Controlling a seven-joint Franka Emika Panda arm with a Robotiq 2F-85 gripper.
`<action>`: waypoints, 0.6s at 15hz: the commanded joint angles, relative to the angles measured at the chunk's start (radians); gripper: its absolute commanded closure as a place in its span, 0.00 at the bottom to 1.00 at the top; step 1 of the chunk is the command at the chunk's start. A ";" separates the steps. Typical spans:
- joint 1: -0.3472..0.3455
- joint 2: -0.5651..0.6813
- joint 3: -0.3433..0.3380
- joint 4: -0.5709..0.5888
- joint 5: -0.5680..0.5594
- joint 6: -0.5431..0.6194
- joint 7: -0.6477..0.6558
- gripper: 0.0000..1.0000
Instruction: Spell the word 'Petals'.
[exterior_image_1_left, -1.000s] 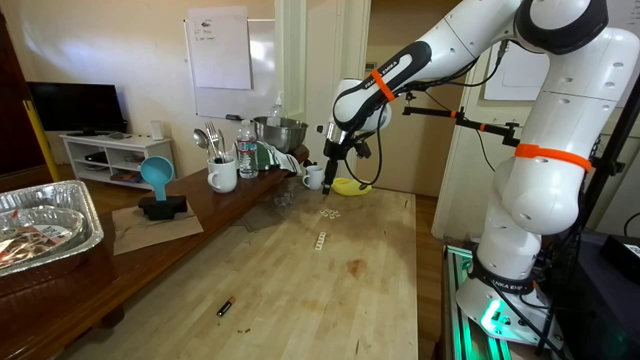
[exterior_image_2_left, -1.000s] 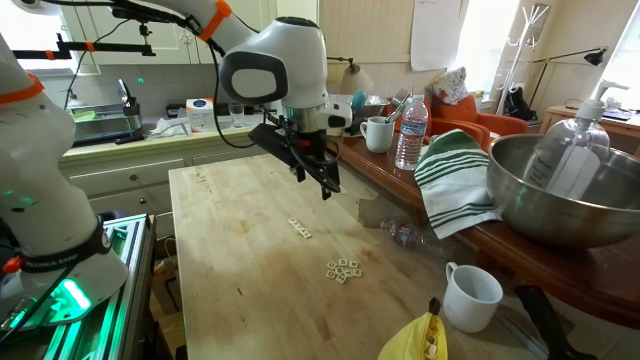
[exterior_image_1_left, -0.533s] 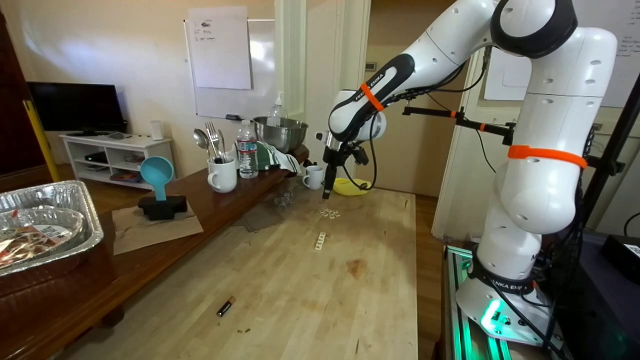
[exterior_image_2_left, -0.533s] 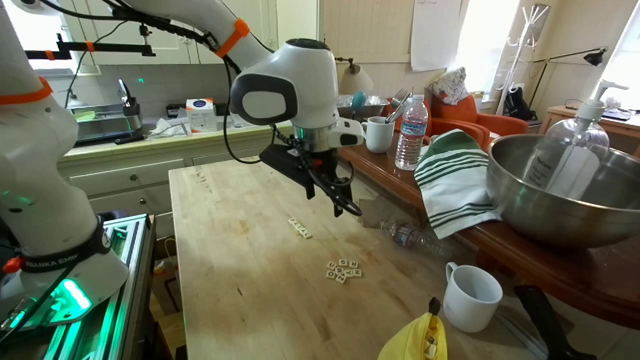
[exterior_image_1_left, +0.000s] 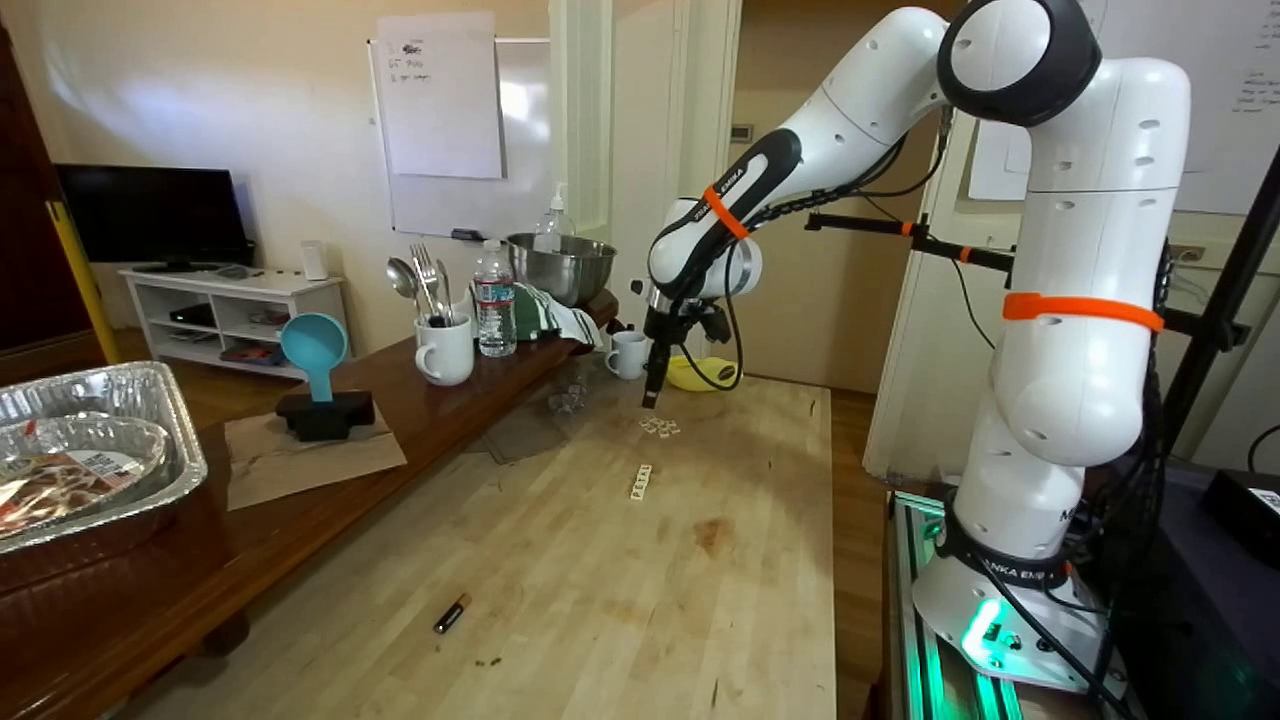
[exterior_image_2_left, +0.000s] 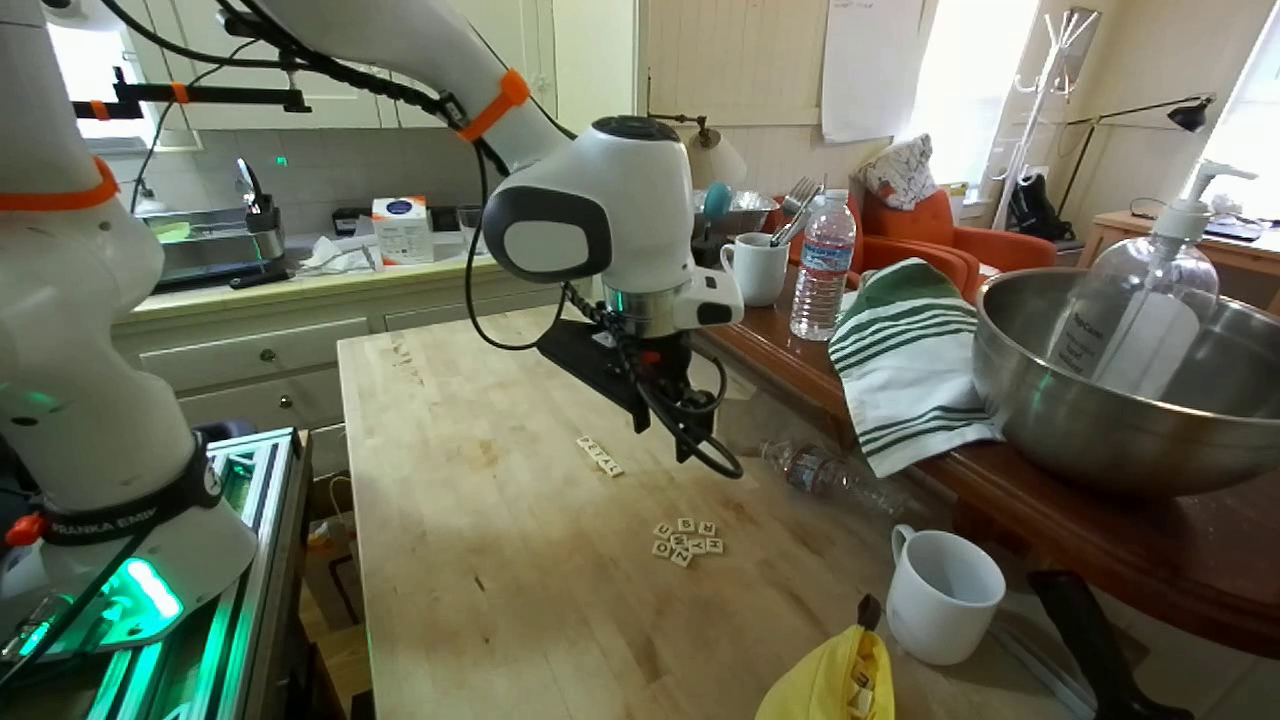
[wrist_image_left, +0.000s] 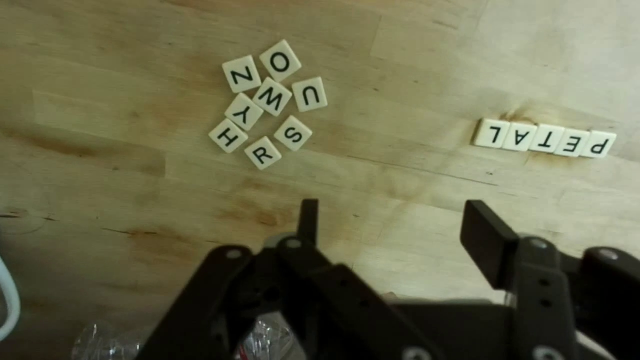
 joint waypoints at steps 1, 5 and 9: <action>-0.041 0.049 0.034 0.020 0.051 0.069 -0.036 0.58; -0.072 0.084 0.062 0.020 0.069 0.152 -0.053 0.87; -0.101 0.116 0.087 0.022 0.053 0.189 -0.055 1.00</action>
